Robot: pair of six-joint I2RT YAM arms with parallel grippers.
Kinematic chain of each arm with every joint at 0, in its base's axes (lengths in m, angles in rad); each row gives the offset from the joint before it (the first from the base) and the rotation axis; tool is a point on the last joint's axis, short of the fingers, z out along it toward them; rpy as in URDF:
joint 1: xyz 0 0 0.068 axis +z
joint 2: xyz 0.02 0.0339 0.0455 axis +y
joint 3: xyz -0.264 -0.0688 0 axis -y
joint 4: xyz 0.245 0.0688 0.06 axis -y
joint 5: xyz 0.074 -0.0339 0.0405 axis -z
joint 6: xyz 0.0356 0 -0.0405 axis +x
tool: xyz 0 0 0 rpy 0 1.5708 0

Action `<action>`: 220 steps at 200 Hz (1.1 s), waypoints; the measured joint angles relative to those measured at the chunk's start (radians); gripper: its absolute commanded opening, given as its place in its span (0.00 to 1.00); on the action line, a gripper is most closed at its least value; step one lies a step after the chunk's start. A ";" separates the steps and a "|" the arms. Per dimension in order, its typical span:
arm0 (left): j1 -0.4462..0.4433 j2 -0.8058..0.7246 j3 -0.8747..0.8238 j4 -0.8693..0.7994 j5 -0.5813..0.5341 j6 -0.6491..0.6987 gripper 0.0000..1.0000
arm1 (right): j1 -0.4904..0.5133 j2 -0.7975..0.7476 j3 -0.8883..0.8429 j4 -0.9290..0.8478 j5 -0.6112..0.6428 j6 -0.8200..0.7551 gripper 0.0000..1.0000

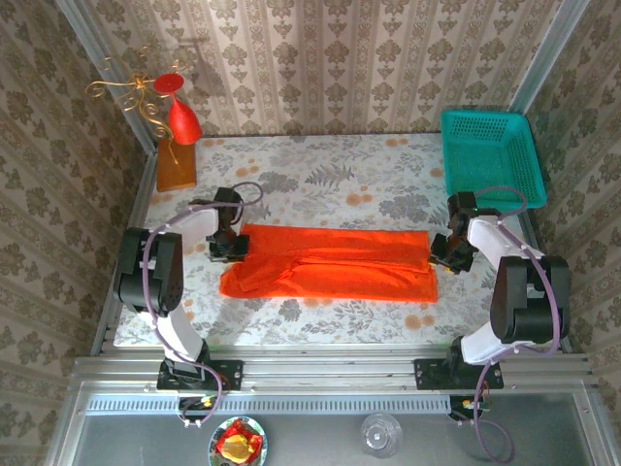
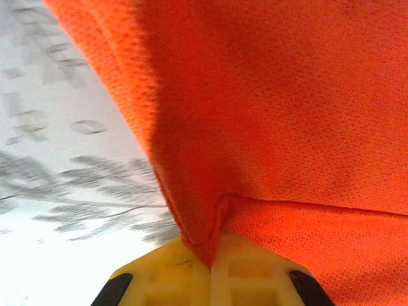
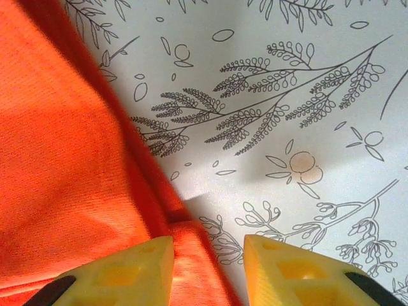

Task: Fold the inside-out t-shirt
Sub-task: Fold the T-shirt at the center of the table.

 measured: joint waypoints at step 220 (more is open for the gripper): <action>-0.509 0.134 0.635 -0.393 -0.050 -0.134 0.00 | 0.098 -0.020 -0.010 0.045 -0.137 0.002 0.36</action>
